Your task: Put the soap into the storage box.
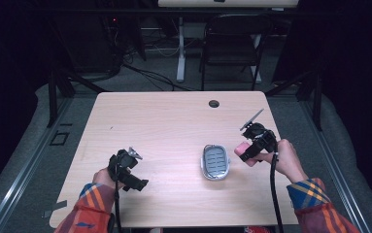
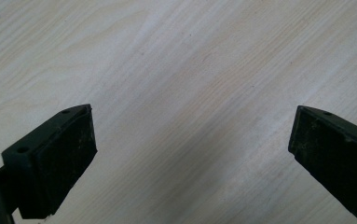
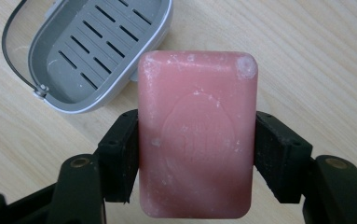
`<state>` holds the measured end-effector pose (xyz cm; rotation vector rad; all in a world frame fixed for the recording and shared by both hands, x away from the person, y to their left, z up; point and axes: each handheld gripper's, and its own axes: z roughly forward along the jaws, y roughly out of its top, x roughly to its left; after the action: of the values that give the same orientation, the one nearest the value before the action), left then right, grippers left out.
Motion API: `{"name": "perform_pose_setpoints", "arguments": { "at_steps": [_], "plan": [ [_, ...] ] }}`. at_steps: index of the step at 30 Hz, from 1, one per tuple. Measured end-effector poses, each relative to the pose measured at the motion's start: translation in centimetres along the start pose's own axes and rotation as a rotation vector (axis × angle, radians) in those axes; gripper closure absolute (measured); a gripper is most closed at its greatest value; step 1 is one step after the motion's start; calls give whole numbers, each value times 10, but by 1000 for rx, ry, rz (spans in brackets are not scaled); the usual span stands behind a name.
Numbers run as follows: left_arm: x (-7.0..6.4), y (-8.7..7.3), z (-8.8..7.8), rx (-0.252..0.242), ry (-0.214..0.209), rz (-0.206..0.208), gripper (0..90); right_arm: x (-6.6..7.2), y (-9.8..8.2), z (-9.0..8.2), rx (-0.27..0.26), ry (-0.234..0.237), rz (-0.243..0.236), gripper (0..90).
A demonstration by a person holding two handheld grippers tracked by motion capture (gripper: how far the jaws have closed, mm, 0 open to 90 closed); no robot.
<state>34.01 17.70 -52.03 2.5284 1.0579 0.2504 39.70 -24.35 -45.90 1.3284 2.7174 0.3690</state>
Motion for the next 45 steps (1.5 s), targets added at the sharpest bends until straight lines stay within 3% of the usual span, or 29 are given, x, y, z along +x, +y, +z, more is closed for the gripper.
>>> {"name": "perform_pose_setpoints", "arguments": {
  "at_steps": [28,30,45],
  "plan": [
    [0,0,0,-3,-6,7,3,19,22,8,-10,22,-16,372],
    [0,0,0,-3,-5,9,3,20,24,10,9,20,-35,371],
    [0,0,0,-5,-7,6,4,33,39,28,37,8,-39,370]
  ]
}}
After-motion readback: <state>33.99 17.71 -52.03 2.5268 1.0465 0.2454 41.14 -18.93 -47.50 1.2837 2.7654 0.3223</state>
